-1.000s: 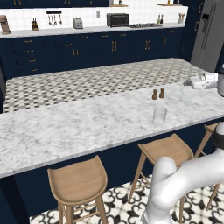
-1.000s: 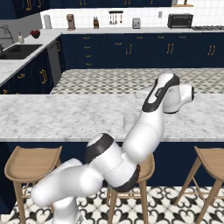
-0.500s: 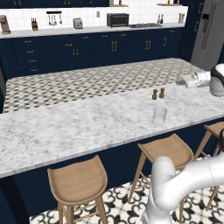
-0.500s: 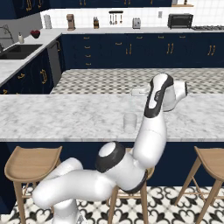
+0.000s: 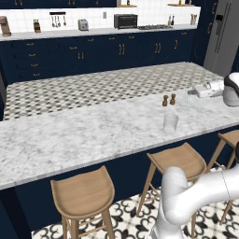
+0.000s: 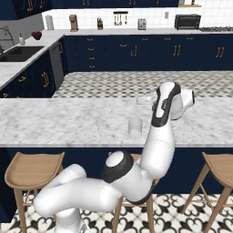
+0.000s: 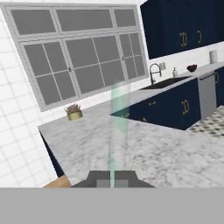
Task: Take a straw from the drawer in front and place it inside the glass cup on the dining counter.
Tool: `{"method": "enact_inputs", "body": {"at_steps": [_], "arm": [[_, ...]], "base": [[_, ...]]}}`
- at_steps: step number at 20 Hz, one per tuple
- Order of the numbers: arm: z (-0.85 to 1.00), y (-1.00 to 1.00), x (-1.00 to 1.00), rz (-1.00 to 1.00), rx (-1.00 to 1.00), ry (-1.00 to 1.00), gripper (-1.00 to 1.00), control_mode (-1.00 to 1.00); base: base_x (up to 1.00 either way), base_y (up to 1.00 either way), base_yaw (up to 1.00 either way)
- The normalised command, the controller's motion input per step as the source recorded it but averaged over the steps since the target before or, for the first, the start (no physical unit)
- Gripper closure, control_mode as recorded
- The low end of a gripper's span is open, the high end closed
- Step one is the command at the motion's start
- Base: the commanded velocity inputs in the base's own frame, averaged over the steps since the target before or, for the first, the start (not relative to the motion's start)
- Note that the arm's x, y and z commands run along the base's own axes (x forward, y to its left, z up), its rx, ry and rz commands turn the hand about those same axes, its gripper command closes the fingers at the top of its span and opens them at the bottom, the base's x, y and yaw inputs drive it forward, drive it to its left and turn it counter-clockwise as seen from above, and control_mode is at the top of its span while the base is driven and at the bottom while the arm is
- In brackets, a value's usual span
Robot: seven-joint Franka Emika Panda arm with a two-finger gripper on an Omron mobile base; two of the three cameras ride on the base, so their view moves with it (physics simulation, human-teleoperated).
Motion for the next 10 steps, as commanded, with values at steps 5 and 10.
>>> {"method": "enact_inputs", "body": {"at_steps": [5,10], "arm": [[-0.26,0.0,0.0,0.0,0.0,0.0,1.0,-1.0],[-0.15,-0.01,0.23,0.0,0.0,0.0,1.0,-1.0]], "base": [[0.0,0.0,0.0],[0.0,0.0,0.0]]}}
